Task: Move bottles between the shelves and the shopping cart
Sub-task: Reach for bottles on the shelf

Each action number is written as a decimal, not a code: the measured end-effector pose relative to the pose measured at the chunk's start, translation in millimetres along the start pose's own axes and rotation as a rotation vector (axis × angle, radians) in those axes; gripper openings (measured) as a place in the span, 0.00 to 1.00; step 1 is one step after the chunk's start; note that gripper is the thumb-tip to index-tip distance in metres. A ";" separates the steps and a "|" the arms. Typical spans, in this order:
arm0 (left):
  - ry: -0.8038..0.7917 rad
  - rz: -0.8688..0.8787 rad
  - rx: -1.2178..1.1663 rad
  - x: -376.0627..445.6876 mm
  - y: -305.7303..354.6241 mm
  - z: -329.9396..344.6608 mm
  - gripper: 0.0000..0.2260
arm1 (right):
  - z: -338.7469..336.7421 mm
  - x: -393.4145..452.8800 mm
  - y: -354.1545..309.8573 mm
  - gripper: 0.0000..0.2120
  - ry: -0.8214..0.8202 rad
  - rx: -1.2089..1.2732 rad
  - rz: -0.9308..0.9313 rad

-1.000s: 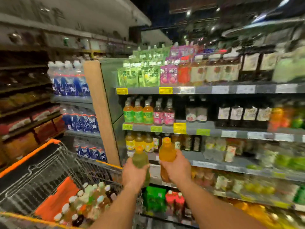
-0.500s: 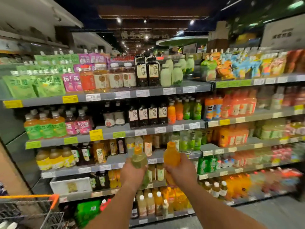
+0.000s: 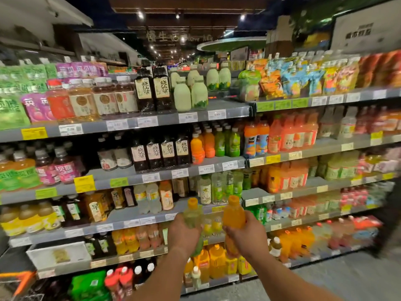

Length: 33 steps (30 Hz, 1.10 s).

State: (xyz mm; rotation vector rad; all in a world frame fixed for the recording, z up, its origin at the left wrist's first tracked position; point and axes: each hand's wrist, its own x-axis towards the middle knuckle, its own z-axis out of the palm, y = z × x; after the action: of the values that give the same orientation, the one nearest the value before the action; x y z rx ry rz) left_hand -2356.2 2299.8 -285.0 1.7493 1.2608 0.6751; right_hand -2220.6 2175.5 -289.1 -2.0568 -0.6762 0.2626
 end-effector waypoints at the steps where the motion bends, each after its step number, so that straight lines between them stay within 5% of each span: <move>1: -0.015 0.010 0.008 8.2 4.0 9.5 0.13 | -3.0 9.1 4.8 0.23 0.010 -0.001 0.010; 15: -0.219 0.123 0.025 87.1 76.4 167.8 0.16 | -64.4 136.7 75.5 0.23 0.117 -0.002 0.167; 33: 0.013 -0.089 0.057 151.6 124.1 340.2 0.20 | -97.9 331.8 182.8 0.33 -0.127 -0.049 0.077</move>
State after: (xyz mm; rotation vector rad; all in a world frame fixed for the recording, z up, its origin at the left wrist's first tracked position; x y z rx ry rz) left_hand -1969.6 2315.6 -351.6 1.7262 1.3704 0.6061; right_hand -1838.1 2213.8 -362.2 -2.1292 -0.6867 0.4278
